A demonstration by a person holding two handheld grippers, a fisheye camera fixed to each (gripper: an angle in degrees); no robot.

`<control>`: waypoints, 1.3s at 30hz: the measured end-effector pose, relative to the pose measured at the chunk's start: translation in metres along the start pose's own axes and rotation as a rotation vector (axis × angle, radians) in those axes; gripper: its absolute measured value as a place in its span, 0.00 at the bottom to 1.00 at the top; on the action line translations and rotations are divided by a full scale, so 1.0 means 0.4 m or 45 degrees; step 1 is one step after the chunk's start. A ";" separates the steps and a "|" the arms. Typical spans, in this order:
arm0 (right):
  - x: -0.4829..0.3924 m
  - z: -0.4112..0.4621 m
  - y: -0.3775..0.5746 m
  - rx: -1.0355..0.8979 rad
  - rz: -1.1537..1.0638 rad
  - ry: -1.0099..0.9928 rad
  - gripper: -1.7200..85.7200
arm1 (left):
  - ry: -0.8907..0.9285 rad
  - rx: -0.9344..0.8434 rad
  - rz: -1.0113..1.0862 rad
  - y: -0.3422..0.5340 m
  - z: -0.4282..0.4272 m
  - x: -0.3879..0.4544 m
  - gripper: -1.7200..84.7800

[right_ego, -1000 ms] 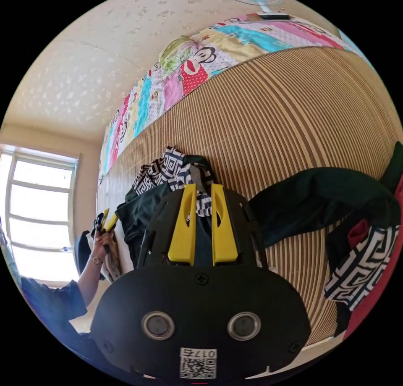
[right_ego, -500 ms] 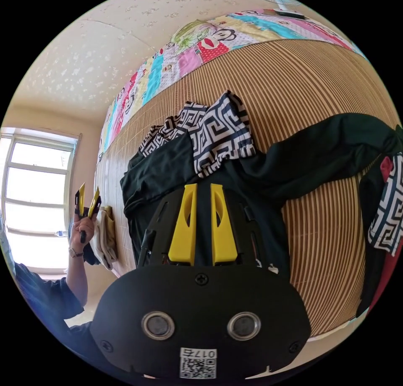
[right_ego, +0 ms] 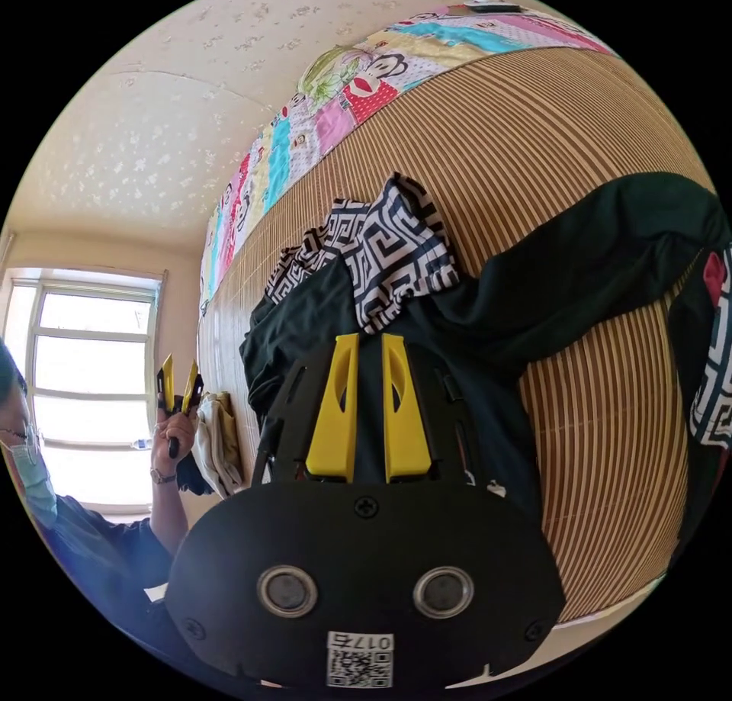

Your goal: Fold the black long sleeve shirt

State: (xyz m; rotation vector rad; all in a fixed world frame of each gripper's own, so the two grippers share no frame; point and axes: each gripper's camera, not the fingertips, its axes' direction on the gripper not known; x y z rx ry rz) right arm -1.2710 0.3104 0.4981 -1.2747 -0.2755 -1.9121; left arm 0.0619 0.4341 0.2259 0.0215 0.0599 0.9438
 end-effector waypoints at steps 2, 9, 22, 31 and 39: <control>0.018 -0.004 0.003 0.000 0.025 -0.025 0.08 | 0.016 0.012 -0.002 0.001 -0.003 -0.009 0.14; 0.029 -0.013 0.021 -0.018 -0.014 -0.072 0.09 | 0.028 0.045 -0.023 0.011 -0.008 -0.040 0.14; 0.025 -0.006 0.054 -0.168 -0.220 -0.158 0.10 | 0.040 0.082 -0.058 0.025 0.004 -0.122 0.14; -0.018 0.028 0.106 -0.358 -0.441 -0.089 0.11 | -0.017 0.106 -0.041 0.023 0.034 -0.194 0.14; -0.079 0.044 0.122 -0.389 -0.550 -0.088 0.11 | -0.486 0.162 0.193 0.098 0.066 -0.217 0.15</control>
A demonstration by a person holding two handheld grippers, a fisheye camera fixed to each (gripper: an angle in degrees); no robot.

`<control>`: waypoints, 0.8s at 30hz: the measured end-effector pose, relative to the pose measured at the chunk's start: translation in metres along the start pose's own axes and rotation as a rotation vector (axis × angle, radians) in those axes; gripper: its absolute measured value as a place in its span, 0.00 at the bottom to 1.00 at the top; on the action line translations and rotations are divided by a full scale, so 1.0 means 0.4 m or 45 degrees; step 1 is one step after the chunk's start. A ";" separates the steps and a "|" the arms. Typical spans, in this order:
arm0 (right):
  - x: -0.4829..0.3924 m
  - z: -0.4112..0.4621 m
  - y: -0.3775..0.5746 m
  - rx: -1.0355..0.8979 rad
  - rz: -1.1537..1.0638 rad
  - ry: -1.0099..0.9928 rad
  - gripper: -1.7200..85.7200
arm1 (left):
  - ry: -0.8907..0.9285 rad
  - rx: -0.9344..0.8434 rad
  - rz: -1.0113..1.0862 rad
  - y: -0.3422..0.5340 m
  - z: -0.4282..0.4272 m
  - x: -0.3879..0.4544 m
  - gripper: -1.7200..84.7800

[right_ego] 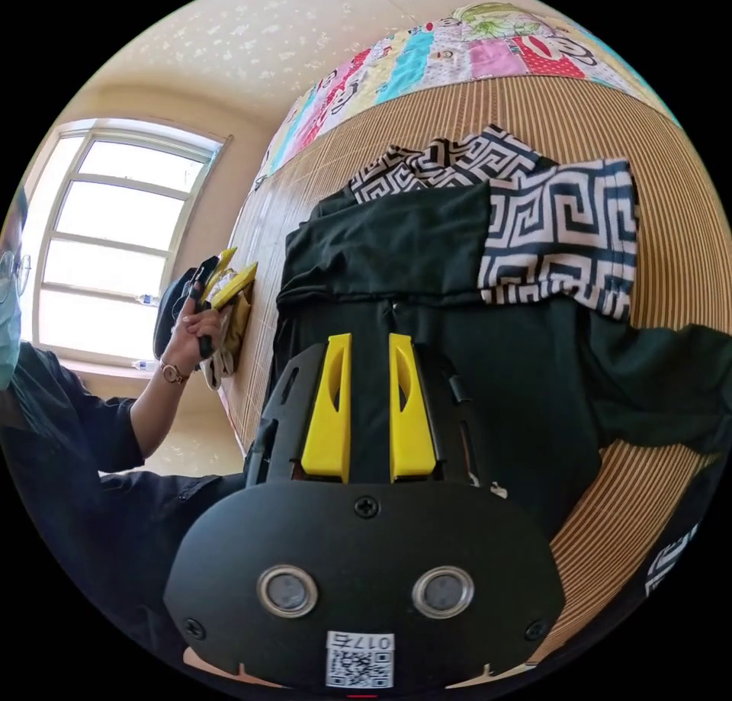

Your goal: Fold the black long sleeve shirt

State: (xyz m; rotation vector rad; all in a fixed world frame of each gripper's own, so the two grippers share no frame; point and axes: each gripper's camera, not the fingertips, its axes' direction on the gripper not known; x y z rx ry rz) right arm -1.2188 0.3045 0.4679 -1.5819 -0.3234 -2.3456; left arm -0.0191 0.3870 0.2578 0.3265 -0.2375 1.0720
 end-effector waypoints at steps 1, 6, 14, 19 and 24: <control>-0.021 0.001 -0.017 0.015 -0.027 0.012 0.11 | -0.029 -0.002 0.008 0.010 0.007 -0.002 0.15; -0.138 0.034 -0.123 0.090 -0.188 0.023 0.11 | -0.205 -0.115 0.097 0.097 0.108 -0.023 0.16; -0.371 0.303 -0.308 -0.069 -0.492 0.187 0.07 | -0.231 -0.252 0.177 0.140 0.211 -0.124 0.07; -0.359 0.374 -0.331 0.031 -0.472 0.197 0.04 | -0.353 -0.272 0.360 0.114 0.173 -0.136 0.06; -0.348 0.313 -0.317 0.085 -0.285 0.002 0.04 | -0.369 -0.281 0.304 0.082 0.173 -0.171 0.08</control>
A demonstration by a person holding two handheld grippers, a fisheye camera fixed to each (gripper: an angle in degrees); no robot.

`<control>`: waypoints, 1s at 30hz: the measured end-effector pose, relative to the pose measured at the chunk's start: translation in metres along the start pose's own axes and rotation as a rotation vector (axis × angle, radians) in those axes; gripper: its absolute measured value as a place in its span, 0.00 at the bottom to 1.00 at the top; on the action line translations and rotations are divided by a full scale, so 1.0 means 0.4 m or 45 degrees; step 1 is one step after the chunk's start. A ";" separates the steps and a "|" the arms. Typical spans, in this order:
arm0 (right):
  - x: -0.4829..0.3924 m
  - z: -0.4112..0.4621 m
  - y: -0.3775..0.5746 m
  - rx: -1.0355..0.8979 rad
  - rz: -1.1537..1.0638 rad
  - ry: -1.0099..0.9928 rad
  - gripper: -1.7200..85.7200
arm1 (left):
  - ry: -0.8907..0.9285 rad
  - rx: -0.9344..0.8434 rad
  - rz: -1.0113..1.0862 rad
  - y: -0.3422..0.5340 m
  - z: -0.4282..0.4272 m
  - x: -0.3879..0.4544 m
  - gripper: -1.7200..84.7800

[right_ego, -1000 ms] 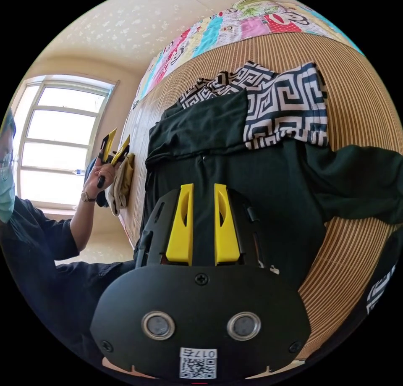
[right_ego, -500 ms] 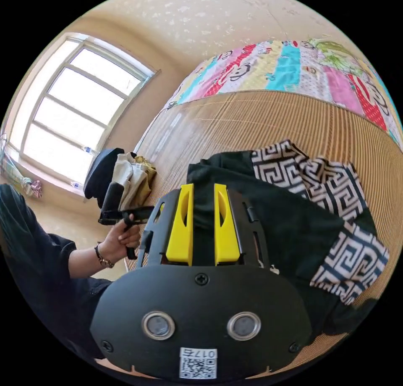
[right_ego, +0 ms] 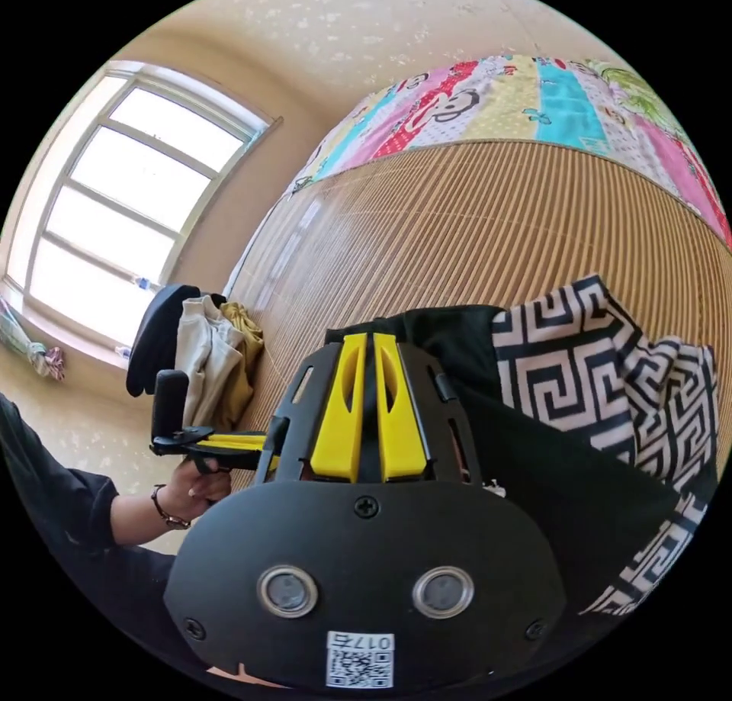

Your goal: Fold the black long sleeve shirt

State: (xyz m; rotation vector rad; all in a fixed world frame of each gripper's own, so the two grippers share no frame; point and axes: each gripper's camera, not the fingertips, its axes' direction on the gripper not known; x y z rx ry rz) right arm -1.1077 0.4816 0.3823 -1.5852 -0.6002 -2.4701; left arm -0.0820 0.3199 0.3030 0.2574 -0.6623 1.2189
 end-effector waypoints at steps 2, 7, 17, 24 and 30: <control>-0.016 -0.108 0.076 0.119 0.027 -0.042 0.04 | -0.015 0.028 0.030 0.008 -0.011 0.005 0.09; 0.054 -0.379 0.334 0.269 0.365 0.110 0.05 | -0.103 0.027 0.097 0.051 -0.028 0.020 0.10; 0.169 -0.931 0.746 0.333 0.951 1.063 0.11 | -0.102 -0.134 0.316 0.103 0.141 0.148 0.10; 0.231 -0.970 0.813 0.199 0.982 0.721 0.04 | 0.023 -0.279 0.483 0.099 0.335 0.301 0.10; 0.229 -1.239 0.822 0.480 0.698 0.252 0.03 | 0.276 -0.614 0.688 0.182 0.504 0.396 0.10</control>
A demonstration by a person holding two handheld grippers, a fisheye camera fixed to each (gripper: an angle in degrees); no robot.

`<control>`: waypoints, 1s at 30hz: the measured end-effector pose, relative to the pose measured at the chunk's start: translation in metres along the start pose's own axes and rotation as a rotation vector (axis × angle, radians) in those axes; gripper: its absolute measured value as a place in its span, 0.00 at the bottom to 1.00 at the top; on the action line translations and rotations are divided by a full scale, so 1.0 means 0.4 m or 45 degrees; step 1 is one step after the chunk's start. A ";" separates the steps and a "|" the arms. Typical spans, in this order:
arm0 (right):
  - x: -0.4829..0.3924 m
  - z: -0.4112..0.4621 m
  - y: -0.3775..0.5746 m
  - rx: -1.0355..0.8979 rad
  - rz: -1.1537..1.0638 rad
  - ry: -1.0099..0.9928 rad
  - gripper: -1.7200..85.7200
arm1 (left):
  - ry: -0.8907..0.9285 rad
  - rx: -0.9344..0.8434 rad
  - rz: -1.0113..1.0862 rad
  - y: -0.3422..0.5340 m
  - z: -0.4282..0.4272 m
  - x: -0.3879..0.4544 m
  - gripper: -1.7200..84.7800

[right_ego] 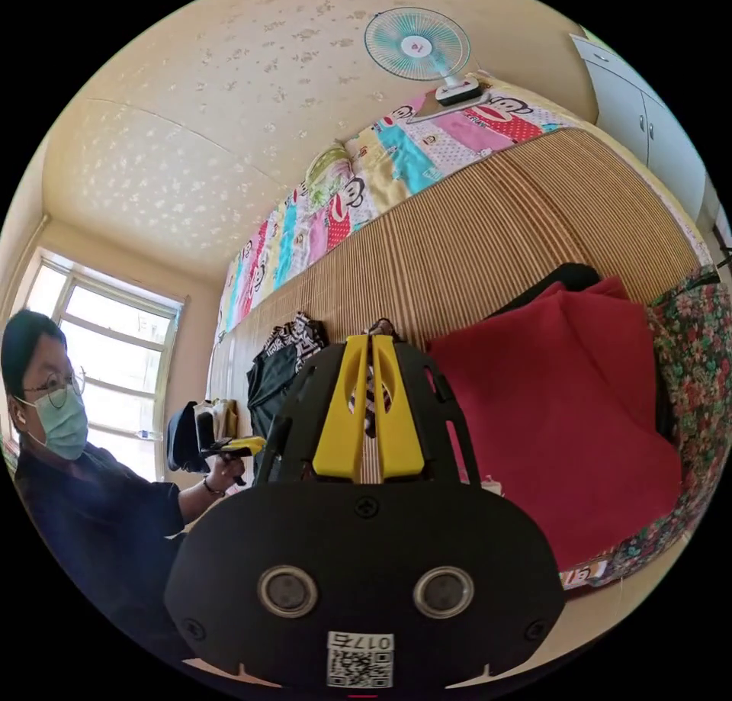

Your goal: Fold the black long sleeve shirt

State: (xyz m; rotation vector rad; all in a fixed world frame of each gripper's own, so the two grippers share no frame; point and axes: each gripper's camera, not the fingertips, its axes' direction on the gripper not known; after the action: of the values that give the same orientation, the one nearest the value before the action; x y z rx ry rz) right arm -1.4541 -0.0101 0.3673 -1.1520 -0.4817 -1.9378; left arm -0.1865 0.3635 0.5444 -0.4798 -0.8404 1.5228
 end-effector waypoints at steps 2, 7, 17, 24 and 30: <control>0.077 -0.063 -0.043 -0.009 0.002 0.077 0.03 | 0.069 -0.117 0.078 -0.004 0.069 0.015 0.11; 0.279 -0.091 -0.105 -0.125 0.173 0.233 0.03 | -0.059 -0.509 0.222 0.035 0.253 0.031 0.11; 0.365 -0.057 -0.141 0.097 0.389 -0.009 0.04 | -0.214 -0.832 0.296 0.117 0.301 0.018 0.04; 0.323 -0.094 -0.120 0.073 0.289 0.359 0.11 | -0.145 -0.645 0.103 0.104 0.224 -0.010 0.09; 0.287 -0.139 0.043 0.272 0.504 0.216 0.12 | -0.092 -0.453 0.008 0.082 0.186 -0.009 0.09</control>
State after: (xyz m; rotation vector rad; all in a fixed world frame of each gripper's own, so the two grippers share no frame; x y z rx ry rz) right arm -1.5000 -0.1088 0.4357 -0.8622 -0.3308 -1.5810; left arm -0.2624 0.3445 0.5674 -0.6892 -1.1753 1.4065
